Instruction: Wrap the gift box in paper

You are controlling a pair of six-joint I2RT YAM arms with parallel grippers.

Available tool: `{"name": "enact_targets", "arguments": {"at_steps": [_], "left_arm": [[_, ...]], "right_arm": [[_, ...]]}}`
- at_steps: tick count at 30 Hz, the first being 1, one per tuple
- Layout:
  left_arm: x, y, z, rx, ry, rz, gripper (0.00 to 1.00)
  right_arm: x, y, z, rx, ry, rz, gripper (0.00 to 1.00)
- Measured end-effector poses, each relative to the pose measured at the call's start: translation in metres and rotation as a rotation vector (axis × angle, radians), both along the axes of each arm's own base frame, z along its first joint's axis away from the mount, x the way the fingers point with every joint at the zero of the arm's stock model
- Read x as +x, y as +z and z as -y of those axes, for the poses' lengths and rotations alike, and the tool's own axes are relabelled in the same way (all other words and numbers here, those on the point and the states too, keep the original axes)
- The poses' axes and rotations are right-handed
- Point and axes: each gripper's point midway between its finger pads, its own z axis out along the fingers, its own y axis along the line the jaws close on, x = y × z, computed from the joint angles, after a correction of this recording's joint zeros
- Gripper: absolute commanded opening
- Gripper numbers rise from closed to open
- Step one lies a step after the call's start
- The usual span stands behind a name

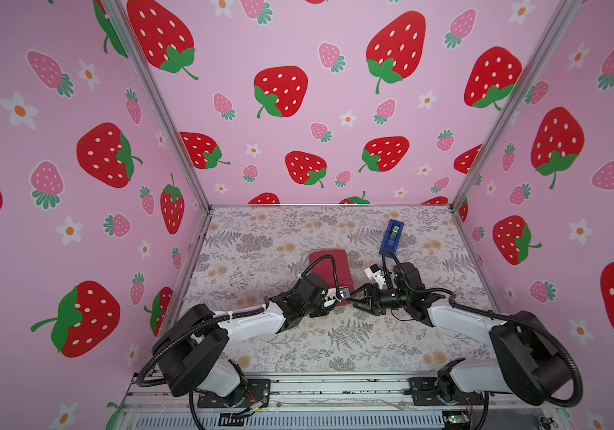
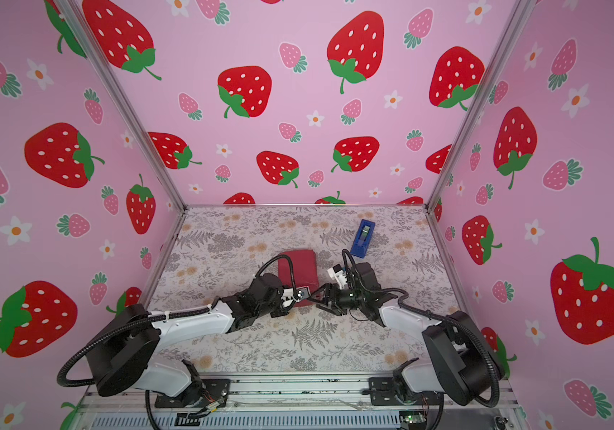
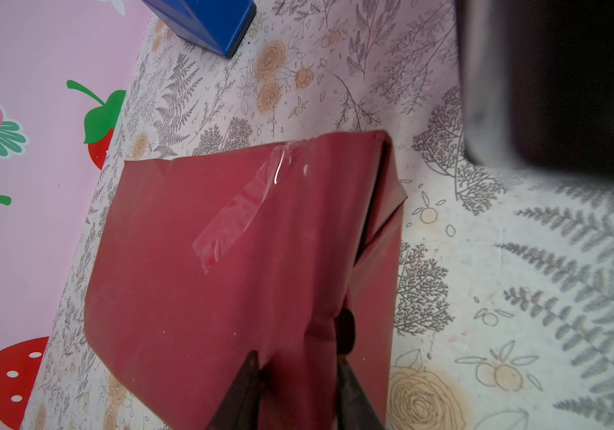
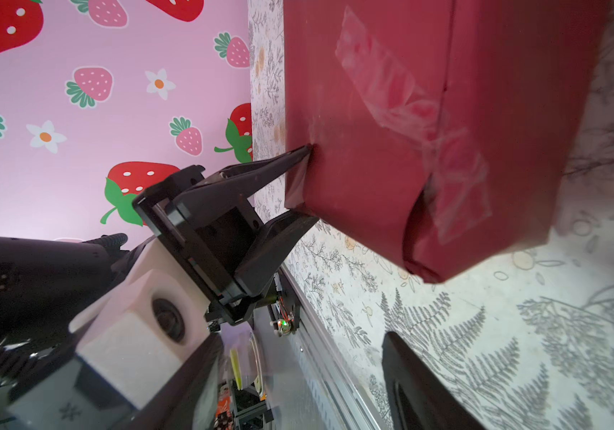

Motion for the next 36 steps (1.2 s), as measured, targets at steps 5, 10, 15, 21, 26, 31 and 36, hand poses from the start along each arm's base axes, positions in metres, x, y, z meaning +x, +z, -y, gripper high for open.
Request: {"name": "enact_targets", "arguments": {"at_steps": [5, 10, 15, 21, 26, 31, 36], "left_arm": [[0.000, 0.000, 0.000, -0.001, 0.002, 0.000, 0.33], [0.005, 0.000, -0.002, 0.002, 0.018, 0.005, 0.33], [0.007, 0.000, -0.004, 0.008, 0.025, 0.010, 0.33], [0.007, 0.000, -0.004, 0.008, 0.029, 0.010, 0.33], [0.010, 0.000, -0.005, 0.011, 0.039, 0.013, 0.33], [0.011, 0.000, -0.007, 0.010, 0.051, 0.014, 0.33], [0.013, 0.000, -0.009, 0.014, 0.062, 0.016, 0.32]], "right_arm": [[-0.006, -0.007, -0.011, 0.000, 0.015, -0.073, 0.70], [-0.006, -0.014, -0.024, 0.007, 0.006, -0.155, 0.70], [0.003, -0.013, -0.036, 0.035, -0.011, -0.190, 0.70], [0.008, -0.011, -0.042, 0.058, -0.043, -0.226, 0.70], [0.013, -0.018, -0.042, 0.049, -0.100, -0.280, 0.71], [0.020, -0.024, -0.042, 0.031, -0.166, -0.324, 0.73], [0.027, -0.030, -0.041, 0.023, -0.220, -0.359, 0.73]]}}
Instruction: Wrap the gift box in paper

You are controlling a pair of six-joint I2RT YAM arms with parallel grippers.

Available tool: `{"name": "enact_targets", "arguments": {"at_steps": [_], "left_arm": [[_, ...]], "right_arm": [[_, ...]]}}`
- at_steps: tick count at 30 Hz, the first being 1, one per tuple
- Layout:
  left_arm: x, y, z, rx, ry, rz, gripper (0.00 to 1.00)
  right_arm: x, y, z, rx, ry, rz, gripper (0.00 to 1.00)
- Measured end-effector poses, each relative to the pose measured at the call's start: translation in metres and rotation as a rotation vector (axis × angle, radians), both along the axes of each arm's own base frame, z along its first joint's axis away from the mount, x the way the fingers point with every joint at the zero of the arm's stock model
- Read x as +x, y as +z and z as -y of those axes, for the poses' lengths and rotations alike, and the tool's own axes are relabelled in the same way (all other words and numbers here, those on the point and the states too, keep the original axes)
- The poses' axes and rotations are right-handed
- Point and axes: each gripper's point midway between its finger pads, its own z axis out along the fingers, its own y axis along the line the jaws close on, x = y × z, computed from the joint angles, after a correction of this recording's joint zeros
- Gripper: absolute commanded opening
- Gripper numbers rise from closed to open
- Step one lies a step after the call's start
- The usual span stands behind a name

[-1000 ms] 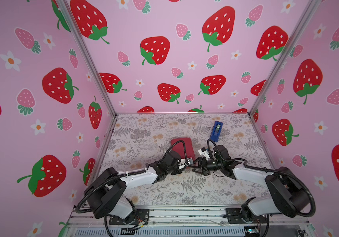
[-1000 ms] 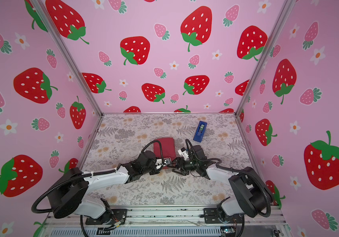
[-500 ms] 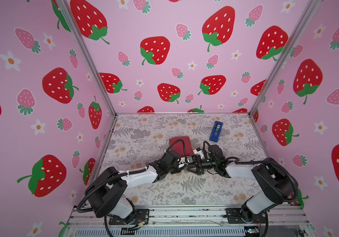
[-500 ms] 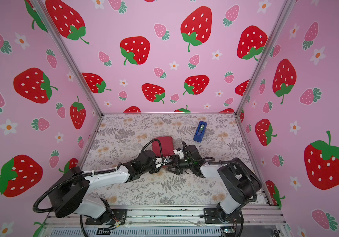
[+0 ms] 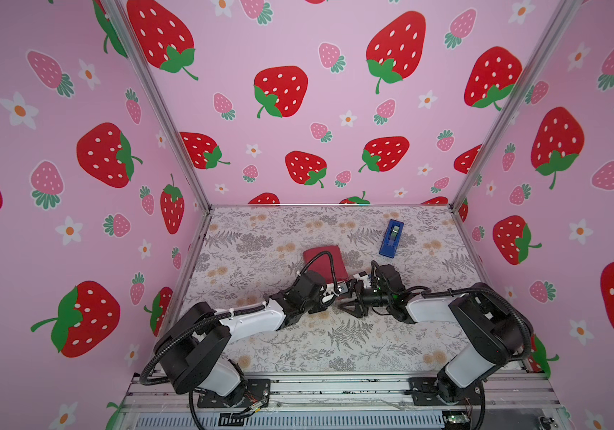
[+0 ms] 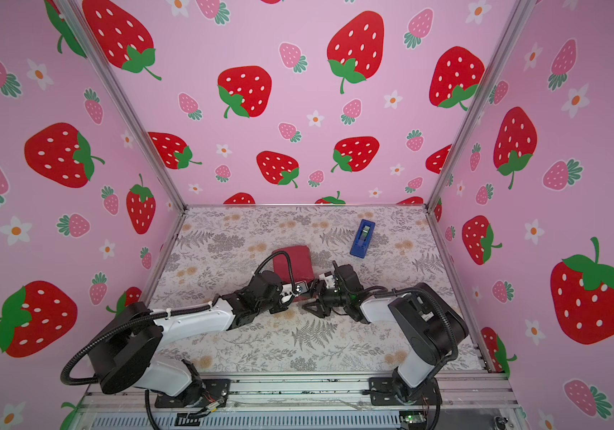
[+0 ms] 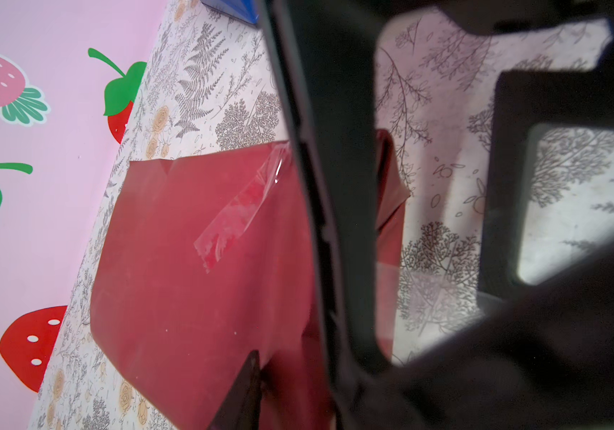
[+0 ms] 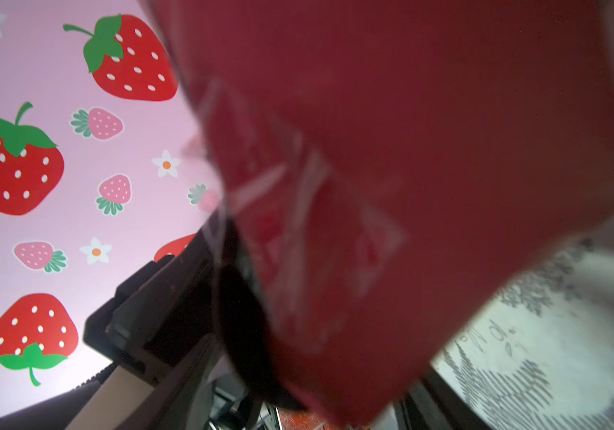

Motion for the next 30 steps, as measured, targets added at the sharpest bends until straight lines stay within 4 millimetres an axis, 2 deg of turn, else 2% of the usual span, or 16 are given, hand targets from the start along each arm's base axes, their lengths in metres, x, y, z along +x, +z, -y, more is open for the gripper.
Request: {"name": "enact_targets", "arguments": {"at_steps": [6, 13, 19, 24, 30], "left_arm": [[0.000, 0.000, 0.000, 0.002, -0.002, 0.001, 0.32], [0.000, 0.000, 0.000, 0.007, -0.007, 0.004, 0.32], [-0.001, 0.000, 0.000, 0.005, -0.008, 0.003, 0.32], [-0.001, 0.001, 0.000, 0.000, -0.012, -0.002, 0.32], [-0.001, 0.001, 0.000, -0.003, -0.015, -0.005, 0.31]], "right_arm": [[0.006, -0.003, 0.005, -0.023, -0.049, 0.001, 0.73], [0.018, 0.013, 0.027, -0.097, -0.031, 0.174, 0.73], [0.029, 0.020, 0.053, -0.220, 0.011, 0.452, 0.71], [0.037, 0.029, 0.069, -0.340, 0.087, 0.764, 0.70], [0.034, 0.044, 0.083, -0.407, 0.141, 1.090, 0.73]]}}
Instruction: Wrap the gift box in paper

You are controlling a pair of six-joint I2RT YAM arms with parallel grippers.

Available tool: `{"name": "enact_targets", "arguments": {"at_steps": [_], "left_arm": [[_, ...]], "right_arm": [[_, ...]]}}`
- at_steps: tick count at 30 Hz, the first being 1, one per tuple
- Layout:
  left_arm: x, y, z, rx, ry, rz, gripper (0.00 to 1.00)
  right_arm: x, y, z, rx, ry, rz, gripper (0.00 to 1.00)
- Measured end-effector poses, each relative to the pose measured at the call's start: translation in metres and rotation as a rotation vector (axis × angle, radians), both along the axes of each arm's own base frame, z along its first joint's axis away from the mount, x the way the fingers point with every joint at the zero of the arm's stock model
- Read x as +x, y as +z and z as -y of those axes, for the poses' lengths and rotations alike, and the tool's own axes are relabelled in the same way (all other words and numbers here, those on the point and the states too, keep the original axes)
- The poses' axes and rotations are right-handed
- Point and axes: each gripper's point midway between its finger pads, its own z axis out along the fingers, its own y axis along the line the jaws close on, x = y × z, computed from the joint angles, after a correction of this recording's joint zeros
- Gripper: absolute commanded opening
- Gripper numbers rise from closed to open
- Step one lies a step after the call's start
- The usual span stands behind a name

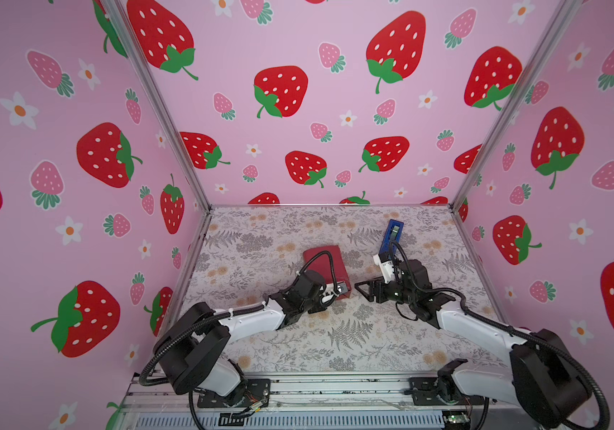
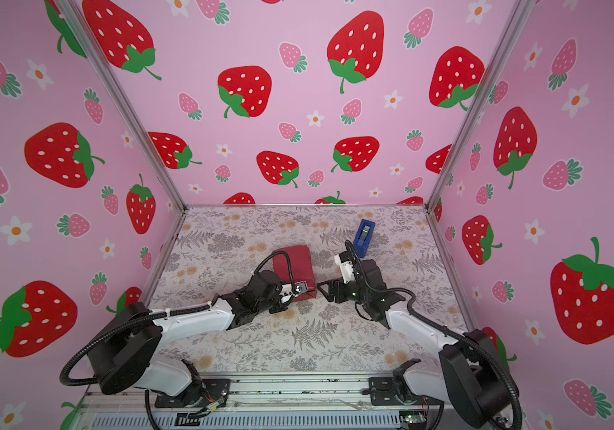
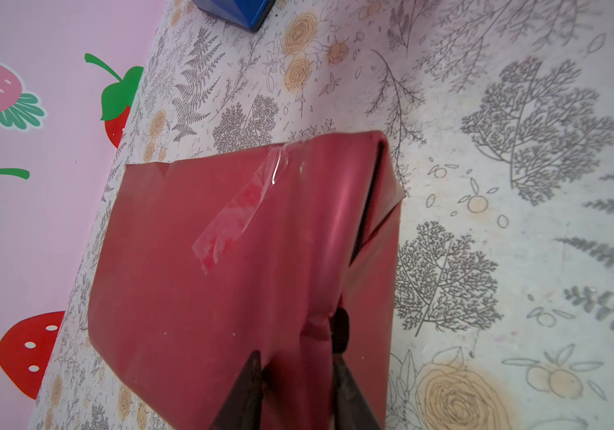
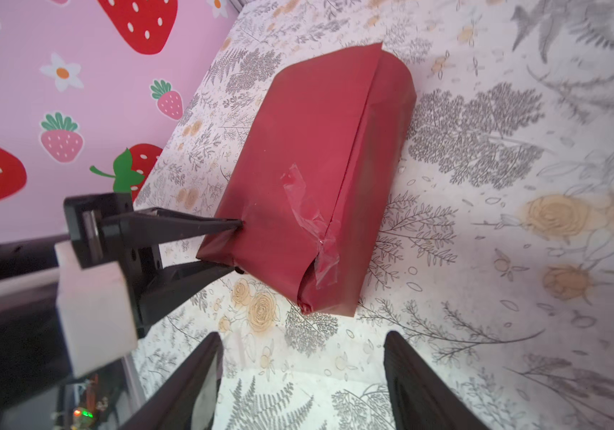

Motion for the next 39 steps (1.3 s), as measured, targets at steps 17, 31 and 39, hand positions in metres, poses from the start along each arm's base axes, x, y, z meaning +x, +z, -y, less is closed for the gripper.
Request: {"name": "enact_targets", "arguments": {"at_steps": [17, 31, 39], "left_arm": [[0.000, 0.000, 0.000, 0.001, 0.000, -0.001, 0.31], [0.000, 0.000, 0.000, 0.001, 0.000, -0.001, 0.31], [0.000, 0.000, 0.000, 0.001, -0.001, -0.001, 0.31]], "right_arm": [[-0.017, 0.033, -0.007, 0.158, -0.032, -0.268, 1.00], [-0.057, 0.003, -0.017, 0.296, -0.026, -0.741, 1.00], [-0.066, -0.013, -0.034, 0.339, -0.054, -0.936, 1.00]]}}
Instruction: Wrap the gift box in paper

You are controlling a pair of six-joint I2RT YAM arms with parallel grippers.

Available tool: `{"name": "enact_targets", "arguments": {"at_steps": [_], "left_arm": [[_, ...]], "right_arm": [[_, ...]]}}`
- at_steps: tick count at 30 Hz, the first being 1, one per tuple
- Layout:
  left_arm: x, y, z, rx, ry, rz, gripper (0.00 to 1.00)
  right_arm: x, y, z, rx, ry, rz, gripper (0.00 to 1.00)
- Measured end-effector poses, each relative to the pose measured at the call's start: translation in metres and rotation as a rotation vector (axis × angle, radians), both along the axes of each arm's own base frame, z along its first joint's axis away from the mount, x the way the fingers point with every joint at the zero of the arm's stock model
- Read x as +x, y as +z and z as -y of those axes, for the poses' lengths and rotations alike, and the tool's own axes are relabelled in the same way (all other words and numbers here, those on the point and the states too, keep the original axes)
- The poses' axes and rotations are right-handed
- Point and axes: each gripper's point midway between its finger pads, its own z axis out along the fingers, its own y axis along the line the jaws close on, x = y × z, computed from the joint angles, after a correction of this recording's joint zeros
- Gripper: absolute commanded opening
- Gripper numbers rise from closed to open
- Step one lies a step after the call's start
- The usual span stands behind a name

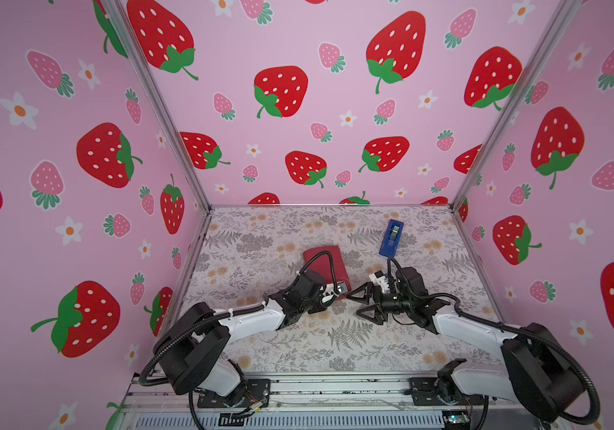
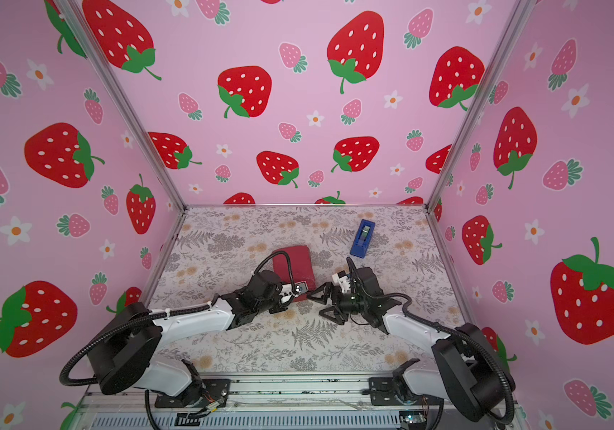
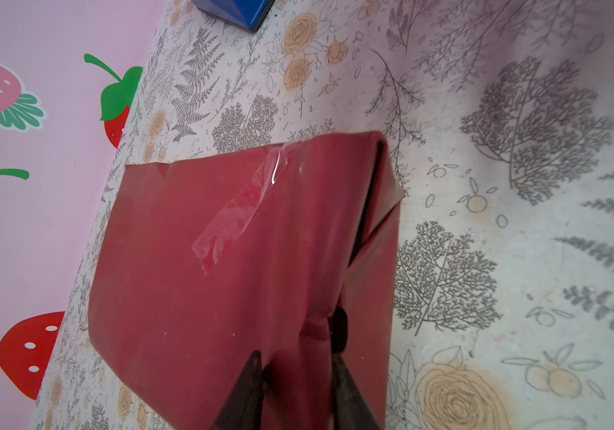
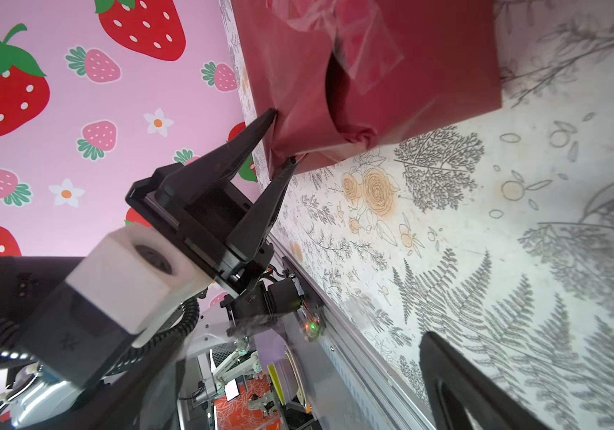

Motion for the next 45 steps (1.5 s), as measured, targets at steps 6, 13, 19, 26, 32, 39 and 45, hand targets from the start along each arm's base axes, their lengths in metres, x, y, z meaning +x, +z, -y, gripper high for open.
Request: {"name": "enact_targets", "arguments": {"at_steps": [6, 13, 19, 26, 32, 39, 45], "left_arm": [[0.000, 0.000, 0.000, -0.005, 0.000, -0.005, 0.31], [0.000, 0.000, 0.000, -0.005, -0.001, -0.005, 0.31], [0.000, 0.000, 0.000, -0.003, -0.002, -0.004, 0.31], [0.000, 0.000, 0.000, -0.004, -0.002, -0.005, 0.31], [0.000, 0.000, 0.000, -0.004, -0.002, -0.005, 0.31], [0.000, 0.001, 0.000, -0.006, -0.004, -0.009, 0.31], [0.000, 0.001, 0.000, -0.003, -0.006, -0.010, 0.30]], "right_arm": [[0.008, -0.010, -0.008, 0.032, -0.053, -0.130, 1.00], [0.016, -0.017, -0.016, 0.059, -0.088, -0.211, 1.00], [0.017, -0.023, -0.025, 0.076, -0.085, -0.261, 1.00], [0.015, -0.030, -0.036, 0.083, -0.069, -0.306, 0.99], [0.012, -0.031, -0.038, 0.085, -0.061, -0.318, 1.00], [0.003, -0.026, -0.044, 0.111, -0.018, -0.315, 0.99], [-0.005, -0.021, -0.052, 0.133, 0.021, -0.305, 0.96]]}}
